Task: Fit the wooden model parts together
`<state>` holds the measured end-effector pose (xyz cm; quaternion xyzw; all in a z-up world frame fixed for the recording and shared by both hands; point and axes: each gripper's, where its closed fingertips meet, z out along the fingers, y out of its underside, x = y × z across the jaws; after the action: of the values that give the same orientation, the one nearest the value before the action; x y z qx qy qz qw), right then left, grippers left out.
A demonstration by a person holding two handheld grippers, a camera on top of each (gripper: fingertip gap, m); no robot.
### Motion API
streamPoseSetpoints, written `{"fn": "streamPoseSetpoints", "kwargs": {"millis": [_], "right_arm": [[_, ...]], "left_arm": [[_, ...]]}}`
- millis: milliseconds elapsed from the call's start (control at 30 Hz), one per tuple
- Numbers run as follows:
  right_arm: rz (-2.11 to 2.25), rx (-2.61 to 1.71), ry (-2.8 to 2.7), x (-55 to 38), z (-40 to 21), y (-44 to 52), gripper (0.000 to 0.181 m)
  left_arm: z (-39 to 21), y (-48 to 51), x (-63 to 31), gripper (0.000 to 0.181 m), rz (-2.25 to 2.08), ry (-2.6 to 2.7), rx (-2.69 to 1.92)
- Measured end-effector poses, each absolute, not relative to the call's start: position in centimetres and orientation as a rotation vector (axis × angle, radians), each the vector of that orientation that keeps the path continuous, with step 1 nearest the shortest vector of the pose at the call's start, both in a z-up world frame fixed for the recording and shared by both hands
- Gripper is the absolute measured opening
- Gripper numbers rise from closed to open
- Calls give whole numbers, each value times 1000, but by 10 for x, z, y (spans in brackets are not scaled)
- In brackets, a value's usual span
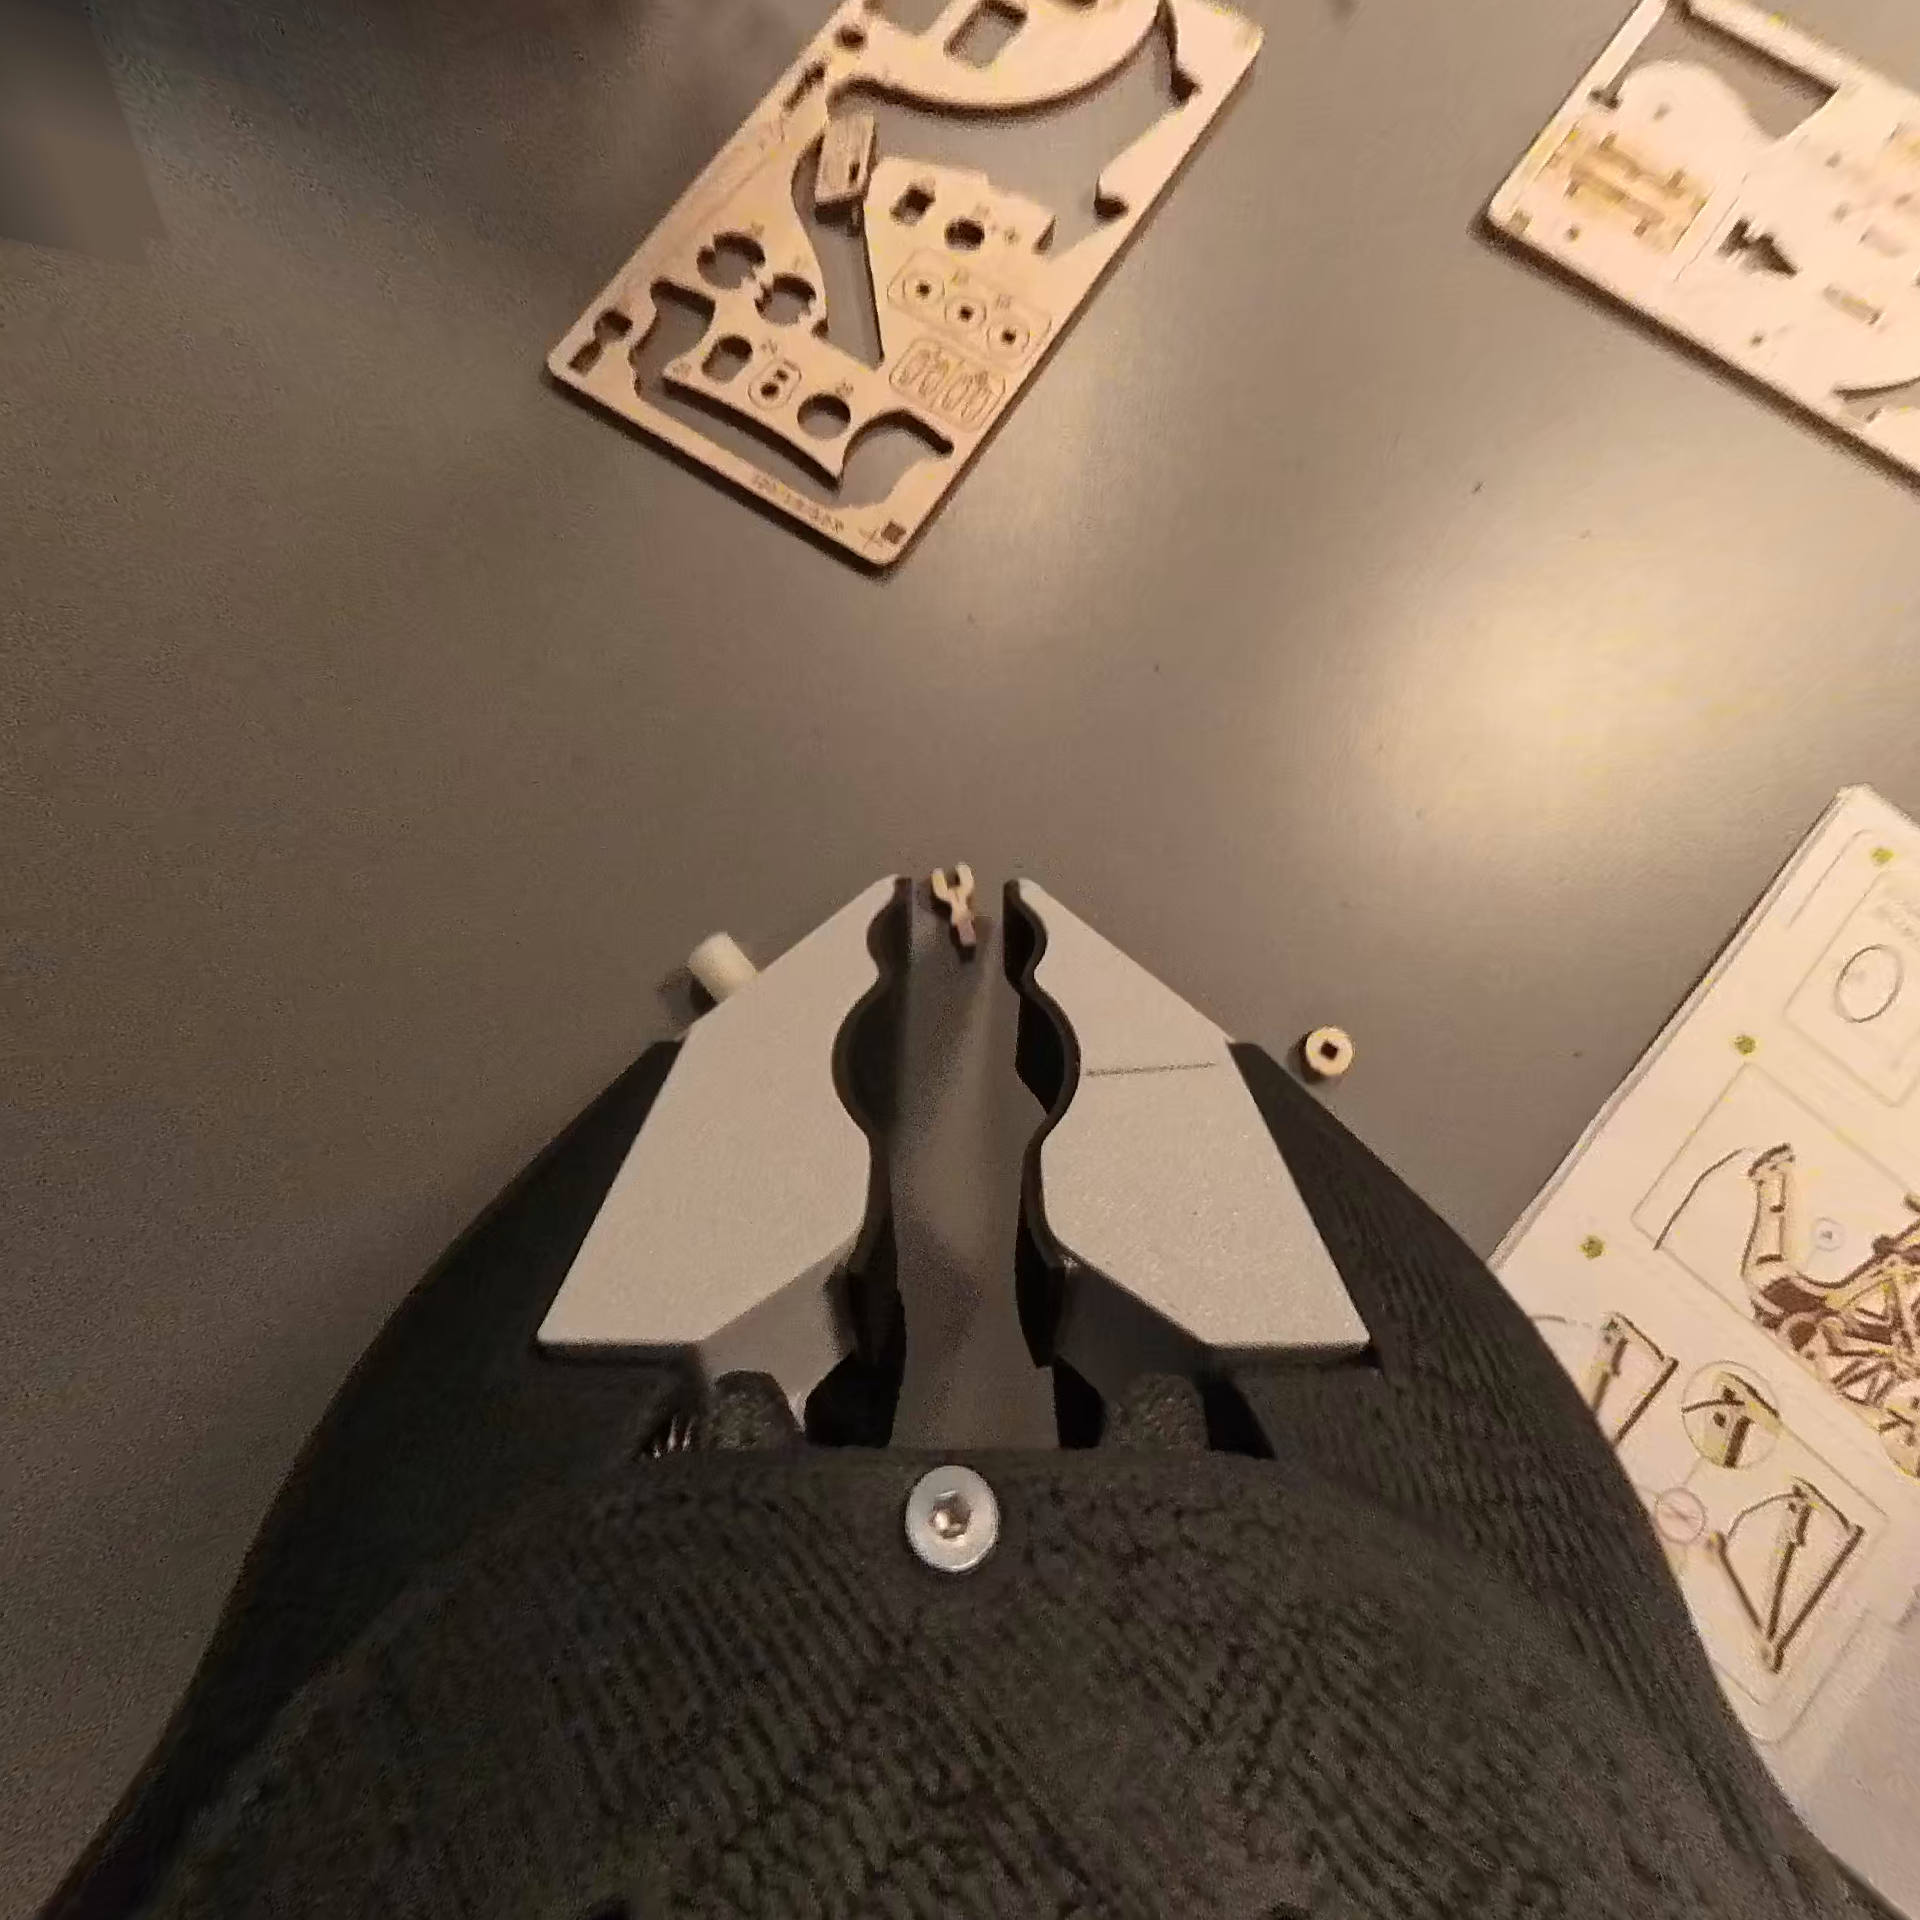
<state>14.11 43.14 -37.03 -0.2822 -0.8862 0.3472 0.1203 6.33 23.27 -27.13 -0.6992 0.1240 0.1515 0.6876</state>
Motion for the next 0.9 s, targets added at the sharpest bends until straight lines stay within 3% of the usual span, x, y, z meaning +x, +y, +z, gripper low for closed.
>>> {"fn": "streamPoseSetpoints", "kwargs": {"millis": [667, 900], "right_arm": [[913, -826, -2618, 134, -377, 432, 1], [1000, -376, -2364, 99, -306, 326, 0]], "left_arm": [[-273, 234, 65, 9, 325, 290, -1576], [-281, 239, 81, 9, 287, 391, -1604]]}}
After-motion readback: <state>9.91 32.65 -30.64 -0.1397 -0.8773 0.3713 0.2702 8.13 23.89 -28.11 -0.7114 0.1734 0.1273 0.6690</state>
